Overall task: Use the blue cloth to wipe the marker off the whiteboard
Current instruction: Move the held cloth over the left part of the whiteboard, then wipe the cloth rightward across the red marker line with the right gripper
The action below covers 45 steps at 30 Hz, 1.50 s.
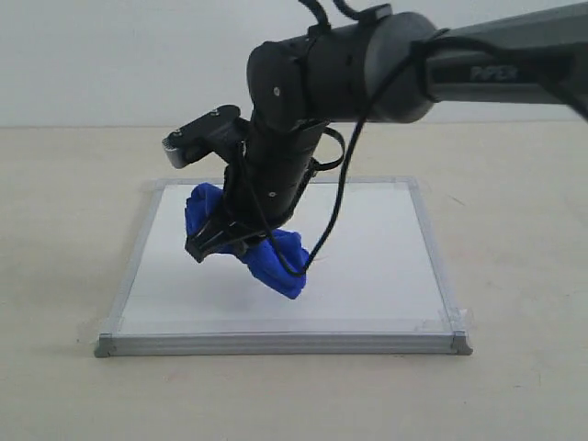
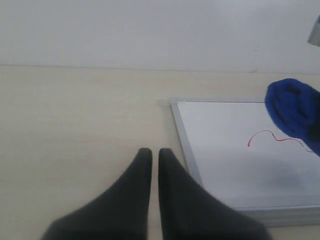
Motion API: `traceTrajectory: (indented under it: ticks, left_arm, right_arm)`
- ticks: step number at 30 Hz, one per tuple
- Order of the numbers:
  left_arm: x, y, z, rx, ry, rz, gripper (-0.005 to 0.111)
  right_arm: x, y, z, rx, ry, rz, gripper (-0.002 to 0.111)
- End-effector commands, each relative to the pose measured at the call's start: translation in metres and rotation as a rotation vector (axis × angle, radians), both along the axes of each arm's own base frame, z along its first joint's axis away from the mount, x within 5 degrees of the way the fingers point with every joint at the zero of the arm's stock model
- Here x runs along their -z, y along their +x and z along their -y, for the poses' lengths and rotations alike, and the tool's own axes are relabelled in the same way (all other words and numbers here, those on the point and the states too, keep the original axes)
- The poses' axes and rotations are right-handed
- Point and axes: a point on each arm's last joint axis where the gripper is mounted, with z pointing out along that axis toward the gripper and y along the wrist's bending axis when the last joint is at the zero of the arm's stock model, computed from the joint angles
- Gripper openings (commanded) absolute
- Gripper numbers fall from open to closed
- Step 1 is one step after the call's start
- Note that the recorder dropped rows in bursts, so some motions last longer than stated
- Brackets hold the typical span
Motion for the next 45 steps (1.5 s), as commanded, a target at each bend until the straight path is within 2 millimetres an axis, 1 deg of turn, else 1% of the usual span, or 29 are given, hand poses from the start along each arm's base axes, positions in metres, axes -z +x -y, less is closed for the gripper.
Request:
traceTrajectory:
  ticks: [1, 4, 8, 10, 12, 14, 16, 18, 19, 21, 22, 25, 27, 29, 31, 33, 34, 36, 37, 39, 40, 43, 45]
  left_arm:
    - [0.0, 0.0, 0.0, -0.003, 0.004, 0.005, 0.005]
    - [0.0, 0.0, 0.0, -0.003, 0.004, 0.005, 0.005]
    - [0.0, 0.0, 0.0, -0.003, 0.004, 0.005, 0.005]
    - [0.0, 0.0, 0.0, -0.003, 0.004, 0.005, 0.005]
    - [0.0, 0.0, 0.0, -0.003, 0.004, 0.005, 0.005]
    - [0.0, 0.0, 0.0, -0.003, 0.004, 0.005, 0.005]
    - [0.0, 0.0, 0.0, -0.003, 0.004, 0.005, 0.005]
    - [0.0, 0.0, 0.0, -0.003, 0.004, 0.005, 0.005]
    - [0.0, 0.0, 0.0, -0.003, 0.004, 0.005, 0.005]
    - [0.0, 0.0, 0.0, -0.003, 0.004, 0.005, 0.005]
    - [0.0, 0.0, 0.0, -0.003, 0.004, 0.005, 0.005]
    - [0.0, 0.0, 0.0, -0.003, 0.004, 0.005, 0.005]
    - [0.0, 0.0, 0.0, -0.003, 0.004, 0.005, 0.005]
    - [0.0, 0.0, 0.0, -0.003, 0.004, 0.005, 0.005]
    - [0.0, 0.0, 0.0, -0.003, 0.004, 0.005, 0.005]
    - [0.0, 0.0, 0.0, -0.003, 0.004, 0.005, 0.005]
    - [0.0, 0.0, 0.0, -0.003, 0.004, 0.005, 0.005]
    - [0.0, 0.0, 0.0, -0.003, 0.004, 0.005, 0.005]
    - [0.0, 0.0, 0.0, -0.003, 0.004, 0.005, 0.005]
    - [0.0, 0.0, 0.0, -0.003, 0.004, 0.005, 0.005]
    - [0.0, 0.0, 0.0, -0.003, 0.004, 0.005, 0.005]
    - [0.0, 0.0, 0.0, -0.003, 0.004, 0.005, 0.005]
    - [0.0, 0.0, 0.0, -0.003, 0.004, 0.005, 0.005]
  right_arm:
    - [0.021, 0.02, -0.017, 0.021, 0.04, -0.016, 0.0]
    - [0.038, 0.028, -0.029, 0.037, 0.071, -0.059, 0.0]
    - [0.065, 0.039, -0.037, 0.026, 0.043, -0.103, 0.0]
    - [0.076, 0.046, -0.037, 0.034, 0.008, -0.085, 0.0]
    - [0.081, 0.054, -0.033, 0.131, -0.056, -0.059, 0.0]
    - [0.08, 0.064, -0.021, 0.23, -0.176, 0.012, 0.0]
    - [0.074, 0.073, -0.009, 0.267, -0.28, 0.095, 0.0]
    - [0.067, 0.077, -0.003, 0.309, -0.284, 0.096, 0.0]
    - [0.064, 0.077, -0.005, 0.315, -0.271, 0.087, 0.0]
    - [0.06, 0.076, -0.012, 0.277, -0.208, 0.059, 0.0]
    - [0.059, 0.073, -0.02, 0.232, -0.162, 0.036, 0.0]
    - [0.058, 0.058, -0.049, 0.029, 0.05, -0.066, 0.0]
    - [0.057, 0.053, -0.059, -0.093, 0.125, -0.075, 0.0]
    - [0.056, 0.056, -0.06, -0.089, 0.131, -0.04, 0.0]
    - [0.056, 0.066, -0.051, 0.025, 0.113, -0.001, 0.0]
    - [0.058, 0.077, -0.033, 0.206, 0.052, 0.014, 0.0]
    - [0.059, 0.081, -0.025, 0.263, 0.019, 0.02, 0.0]
    - [0.059, 0.086, -0.012, 0.306, -0.064, 0.049, 0.0]
    - [0.059, 0.087, -0.011, 0.302, -0.075, 0.057, 0.0]
    - [0.059, 0.085, -0.014, 0.261, -0.06, 0.045, 0.0]
    - [0.059, 0.082, -0.019, 0.204, -0.039, 0.036, 0.0]
    - [0.058, 0.066, -0.046, -0.008, 0.077, -0.024, 0.0]
    - [0.057, 0.056, -0.058, -0.144, 0.098, -0.026, 0.0]
